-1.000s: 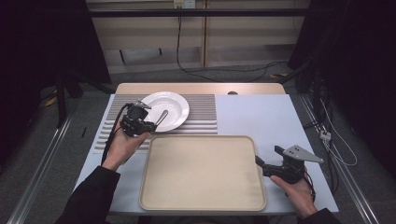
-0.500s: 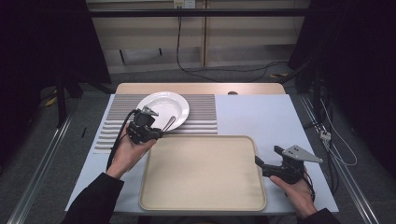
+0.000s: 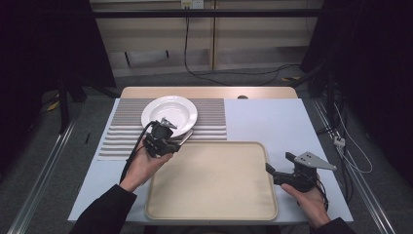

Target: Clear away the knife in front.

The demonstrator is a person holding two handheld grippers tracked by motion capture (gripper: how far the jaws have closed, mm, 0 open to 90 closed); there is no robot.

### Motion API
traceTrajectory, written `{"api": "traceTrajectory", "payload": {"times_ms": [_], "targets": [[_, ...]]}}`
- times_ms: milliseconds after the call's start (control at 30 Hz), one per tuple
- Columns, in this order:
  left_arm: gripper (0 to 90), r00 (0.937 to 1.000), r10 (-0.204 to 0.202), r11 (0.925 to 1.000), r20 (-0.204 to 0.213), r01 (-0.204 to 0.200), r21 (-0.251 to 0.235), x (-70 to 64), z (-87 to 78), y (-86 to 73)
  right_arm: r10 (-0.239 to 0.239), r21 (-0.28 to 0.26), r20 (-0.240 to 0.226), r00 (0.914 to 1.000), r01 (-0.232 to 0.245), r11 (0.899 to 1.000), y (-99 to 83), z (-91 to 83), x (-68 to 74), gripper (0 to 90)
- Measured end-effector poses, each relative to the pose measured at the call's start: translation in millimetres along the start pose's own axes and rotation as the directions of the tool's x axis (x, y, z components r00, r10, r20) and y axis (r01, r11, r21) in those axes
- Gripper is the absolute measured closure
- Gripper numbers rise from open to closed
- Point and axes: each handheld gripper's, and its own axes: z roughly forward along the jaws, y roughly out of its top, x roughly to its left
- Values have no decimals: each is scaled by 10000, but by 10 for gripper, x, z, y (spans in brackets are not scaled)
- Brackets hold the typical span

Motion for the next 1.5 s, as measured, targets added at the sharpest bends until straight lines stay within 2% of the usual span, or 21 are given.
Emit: {"api": "traceTrajectory", "payload": {"times_ms": [200,333,433,733,800,1367,1400,1500], "targets": [[796,9998,96,9996,153,-100,256,-79,86,-5,-16,35,-62,10000,16,10000,-2,8,-5,118],[796,10000,54,9988,49,-56,479,-123,172,-32,-18,57,-47,10000,18,10000,-1,11,-2,118],[796,9998,190,9972,44,-193,726,-157,229,-52,-18,73,-69,10000,19,10000,-2,12,0,118],[796,9996,119,9932,252,-148,1159,-251,373,-127,-15,91,-101,9999,16,10000,-1,6,4,118],[796,9999,63,9925,157,-82,1219,-260,399,-135,-17,89,-103,9999,18,10000,-2,7,4,118],[793,9996,-295,9915,1,292,1271,-236,445,-243,-31,104,-123,9999,32,9999,-3,15,3,118],[792,9991,-414,9915,64,403,1239,-238,447,-252,-34,101,-137,9999,36,9999,-3,15,5,118],[789,9991,-395,9924,142,376,1173,-226,443,-269,-33,98,-136,9999,35,9999,-3,12,2,118]]}}
